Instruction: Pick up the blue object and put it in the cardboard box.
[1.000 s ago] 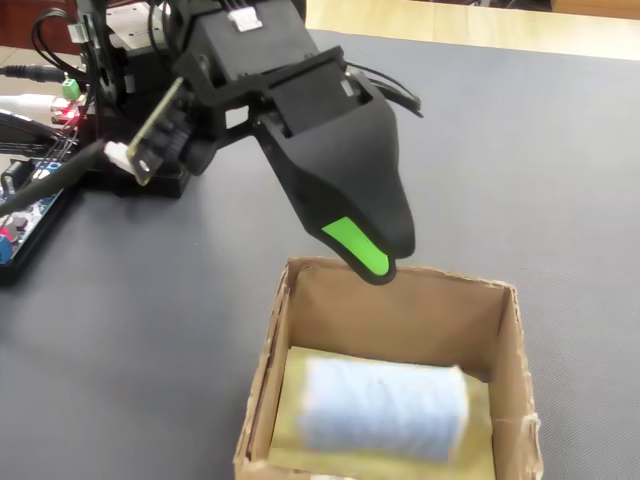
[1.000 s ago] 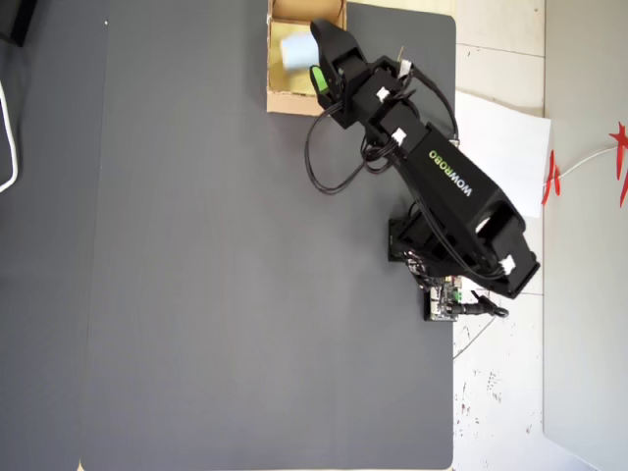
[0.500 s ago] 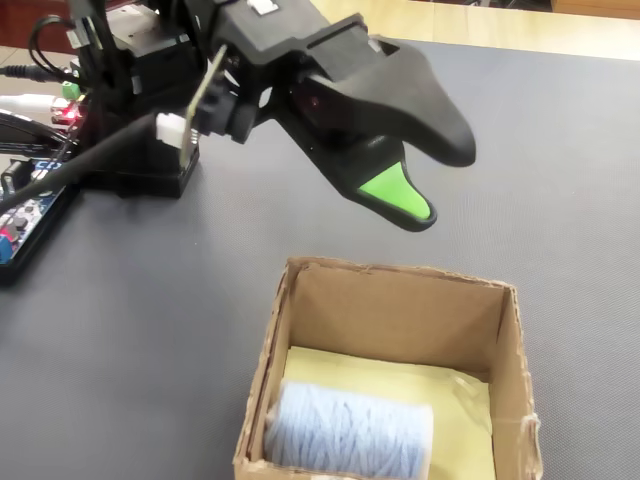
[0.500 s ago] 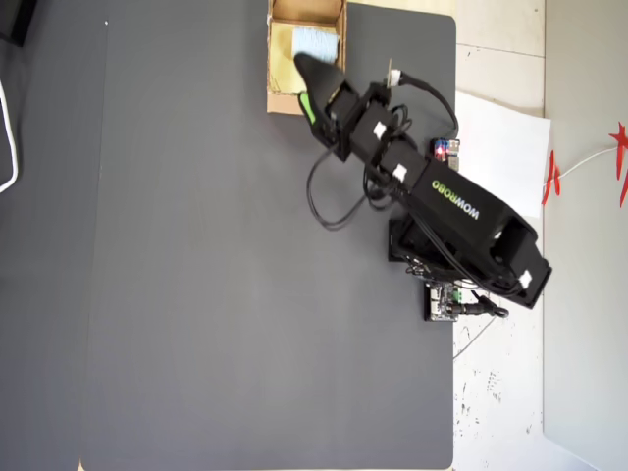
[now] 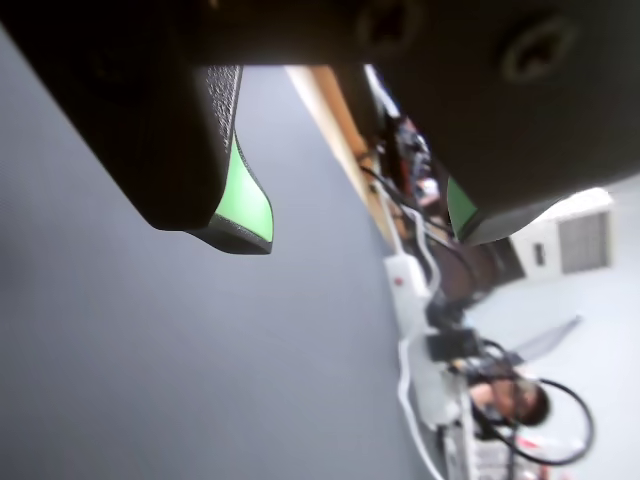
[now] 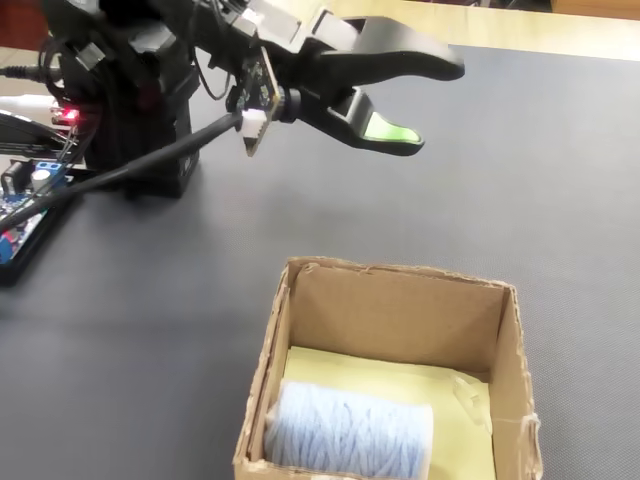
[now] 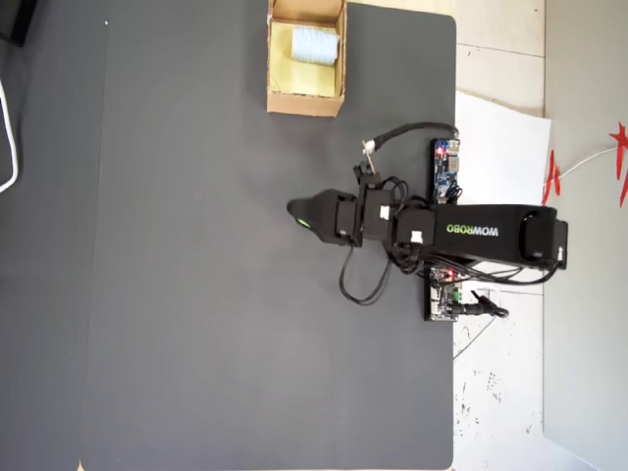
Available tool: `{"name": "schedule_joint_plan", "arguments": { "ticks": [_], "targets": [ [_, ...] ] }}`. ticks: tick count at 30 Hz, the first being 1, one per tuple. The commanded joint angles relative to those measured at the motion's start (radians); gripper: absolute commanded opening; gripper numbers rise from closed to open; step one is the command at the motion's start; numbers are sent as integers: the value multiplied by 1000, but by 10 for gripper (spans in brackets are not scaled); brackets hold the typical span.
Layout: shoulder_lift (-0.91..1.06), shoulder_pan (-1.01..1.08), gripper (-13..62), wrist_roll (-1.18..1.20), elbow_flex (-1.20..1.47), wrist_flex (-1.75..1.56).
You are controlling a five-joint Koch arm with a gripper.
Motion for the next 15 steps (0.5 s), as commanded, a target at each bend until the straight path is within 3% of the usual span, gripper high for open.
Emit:
{"name": "schedule_joint_plan", "arguments": {
  "ticks": [1,6,15],
  "targets": [
    [54,-20,349,29,-12,-94],
    [94,-46,349,38,141,-137],
    [94,-69,349,38,140,229]
  ]
}}
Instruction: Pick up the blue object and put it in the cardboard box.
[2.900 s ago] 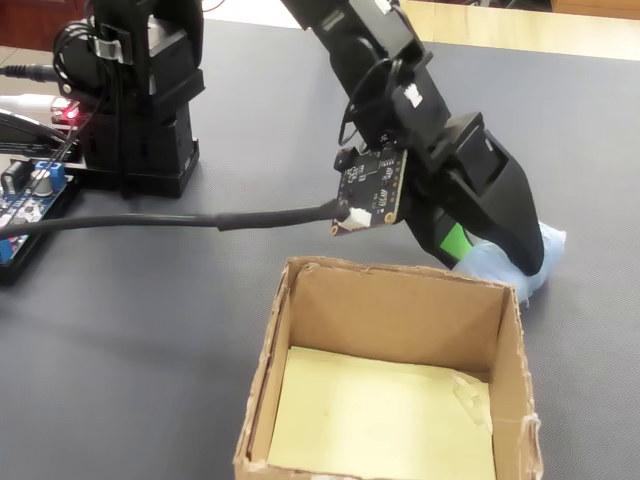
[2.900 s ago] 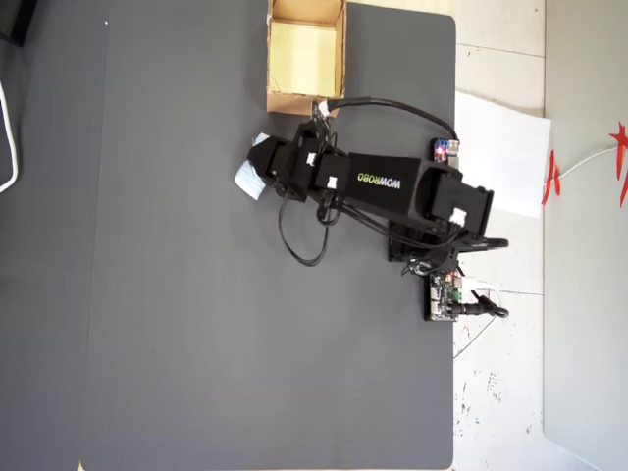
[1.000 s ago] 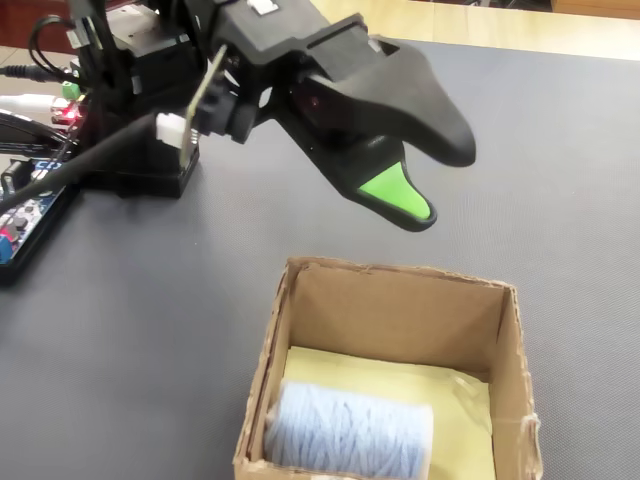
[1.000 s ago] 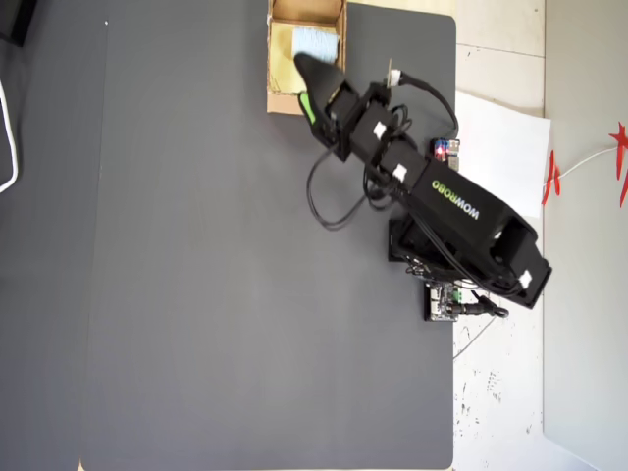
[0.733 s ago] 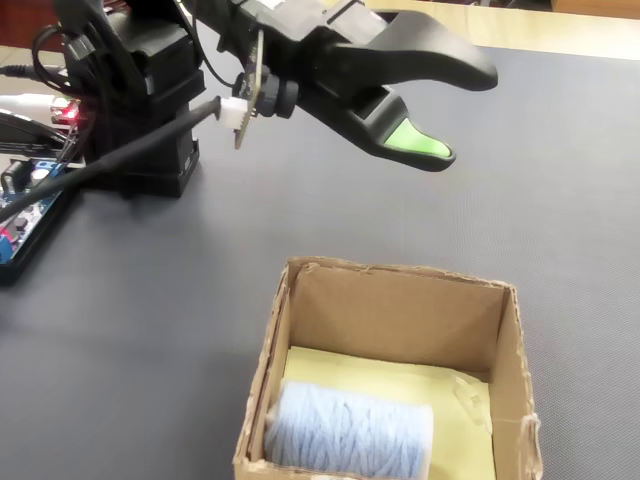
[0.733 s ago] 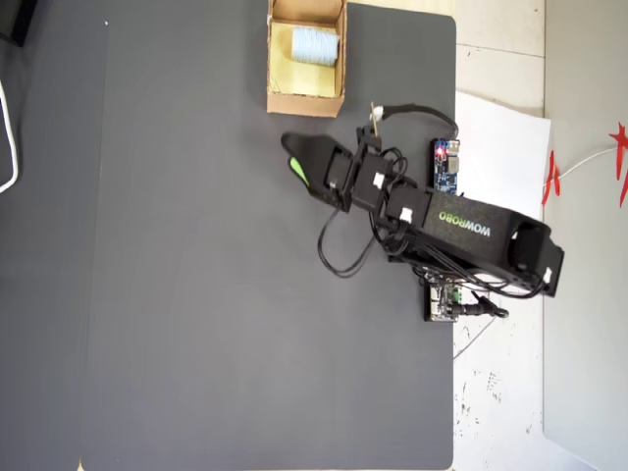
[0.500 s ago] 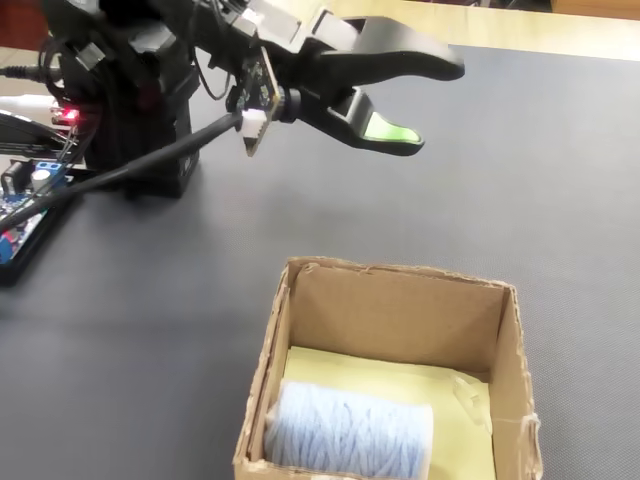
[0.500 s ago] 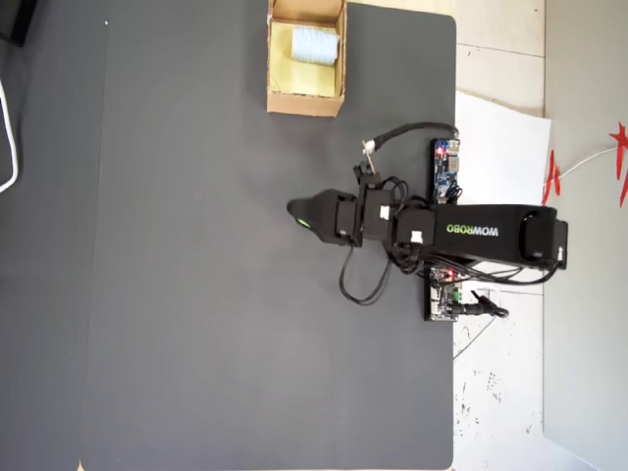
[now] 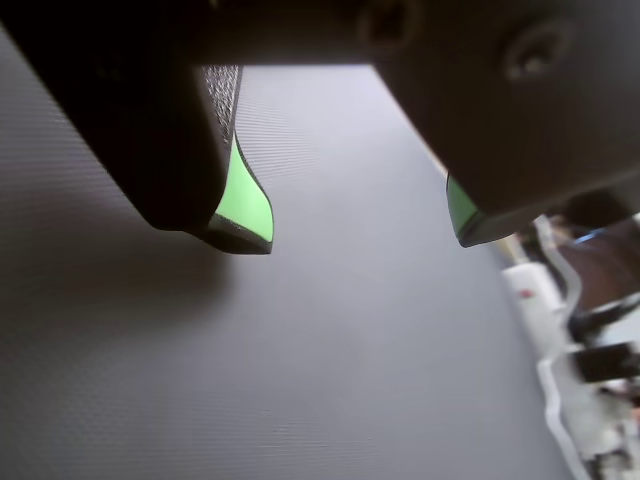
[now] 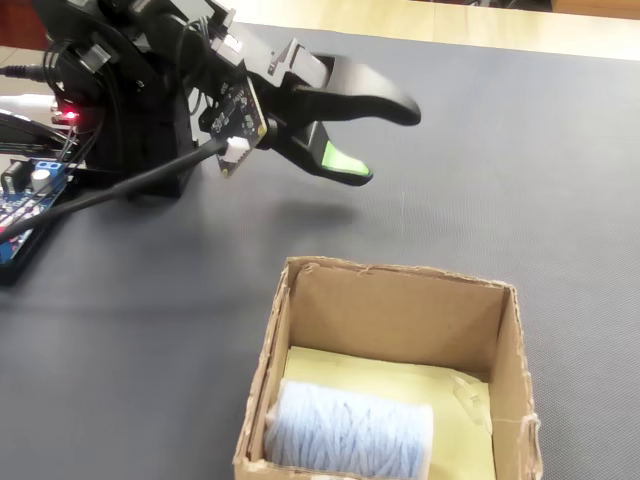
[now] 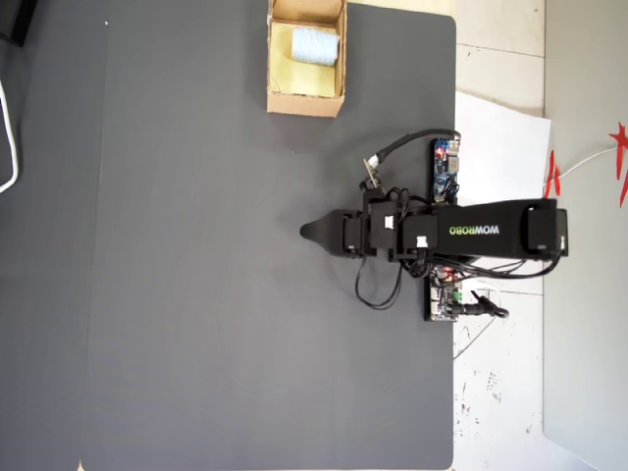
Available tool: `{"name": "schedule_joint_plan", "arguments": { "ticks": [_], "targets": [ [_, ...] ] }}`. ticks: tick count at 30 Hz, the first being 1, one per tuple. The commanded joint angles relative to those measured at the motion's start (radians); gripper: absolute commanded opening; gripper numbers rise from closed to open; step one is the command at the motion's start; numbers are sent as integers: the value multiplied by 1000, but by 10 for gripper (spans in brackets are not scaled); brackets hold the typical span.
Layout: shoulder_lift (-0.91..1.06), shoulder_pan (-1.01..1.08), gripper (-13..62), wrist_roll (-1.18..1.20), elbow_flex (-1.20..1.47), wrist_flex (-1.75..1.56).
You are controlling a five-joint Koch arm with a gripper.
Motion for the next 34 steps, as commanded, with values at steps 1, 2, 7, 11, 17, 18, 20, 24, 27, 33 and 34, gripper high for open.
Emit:
{"name": "schedule_joint_plan", "arguments": {
  "ticks": [1,2,7,11,17,18,20,24,27,33,34],
  "targets": [
    [87,-3,349,28,38,37],
    [87,2,349,28,38,57],
    [86,9,349,21,38,109],
    [83,31,348,11,38,120],
    [80,61,348,11,38,124],
    [80,60,348,11,38,124],
    [80,58,348,11,38,124],
    [80,58,348,11,38,124],
    [80,58,348,11,38,124],
    [80,58,348,11,38,124],
    [80,58,348,11,38,124]
  ]
}}
